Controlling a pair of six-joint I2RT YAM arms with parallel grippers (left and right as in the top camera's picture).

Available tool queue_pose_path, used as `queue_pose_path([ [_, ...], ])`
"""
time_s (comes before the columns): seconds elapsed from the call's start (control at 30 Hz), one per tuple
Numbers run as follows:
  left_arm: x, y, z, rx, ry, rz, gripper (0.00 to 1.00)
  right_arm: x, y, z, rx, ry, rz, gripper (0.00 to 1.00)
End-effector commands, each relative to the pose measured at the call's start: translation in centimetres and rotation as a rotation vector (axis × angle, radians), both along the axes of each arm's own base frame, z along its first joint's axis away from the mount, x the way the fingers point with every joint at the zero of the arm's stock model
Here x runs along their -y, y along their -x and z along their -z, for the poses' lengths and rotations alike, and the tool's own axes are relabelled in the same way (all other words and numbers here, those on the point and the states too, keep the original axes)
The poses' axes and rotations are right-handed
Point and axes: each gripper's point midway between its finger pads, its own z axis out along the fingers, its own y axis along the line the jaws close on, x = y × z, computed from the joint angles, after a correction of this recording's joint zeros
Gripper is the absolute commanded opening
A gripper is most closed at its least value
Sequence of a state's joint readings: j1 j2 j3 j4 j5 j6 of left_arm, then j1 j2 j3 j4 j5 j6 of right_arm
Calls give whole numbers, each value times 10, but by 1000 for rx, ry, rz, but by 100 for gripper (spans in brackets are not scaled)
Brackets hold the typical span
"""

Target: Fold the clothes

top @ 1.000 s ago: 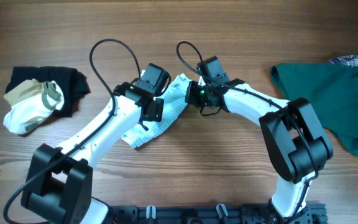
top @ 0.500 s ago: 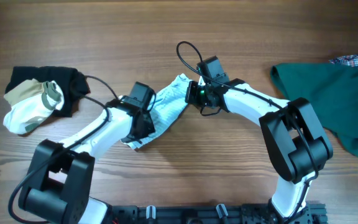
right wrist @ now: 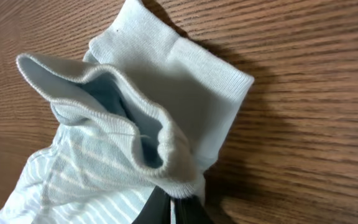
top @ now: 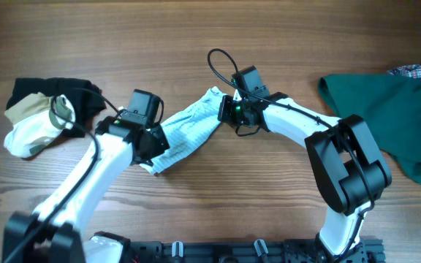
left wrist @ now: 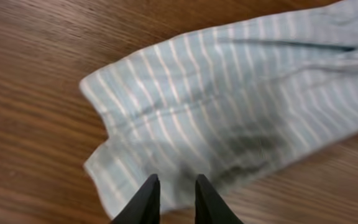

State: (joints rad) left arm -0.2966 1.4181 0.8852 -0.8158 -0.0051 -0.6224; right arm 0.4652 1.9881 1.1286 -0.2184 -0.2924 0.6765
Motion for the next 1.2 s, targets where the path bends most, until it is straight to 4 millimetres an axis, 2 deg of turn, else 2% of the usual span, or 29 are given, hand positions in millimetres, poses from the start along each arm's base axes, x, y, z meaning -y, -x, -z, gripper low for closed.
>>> queue_pose_path([
  [0.0, 2, 11, -9, -13, -8, 32, 20, 10, 2, 12, -13, 54, 12, 4],
  [0.13, 0, 32, 14, -94, -21, 12, 22, 10, 2, 12, -13, 54, 12, 4],
  [0.23, 0, 40, 35, -121, -8, -19, 22, 10, 2, 12, -13, 54, 12, 4],
  [0.37, -2, 37, 64, -105, 2, -56, 20, 10, 2, 12, -13, 54, 12, 4],
  [0.47, -9, 35, 81, -128, -6, -102, 13, 10, 2, 12, -15, 54, 12, 4],
  [0.57, -9, 30, 82, -112, -1, -98, 12, 10, 1, 11, -5, 56, 3, 5],
  [0.7, -7, 23, 69, -77, 11, -94, 16, 16, -3, 10, -1, 58, 11, 6],
  [0.8, -7, 23, 62, -59, 16, -93, 18, 23, 2, 10, -48, 48, 31, 5],
  [0.97, -7, 22, 58, -45, 13, -72, 21, 38, 25, 7, -150, 77, 41, 4],
  [1.1, -7, 21, 58, -43, 13, -72, 22, 46, 54, -7, -260, 93, 58, 5],
  [1.17, -7, 21, 57, -41, 14, -72, 24, 48, 62, -17, -276, 95, 51, 5],
])
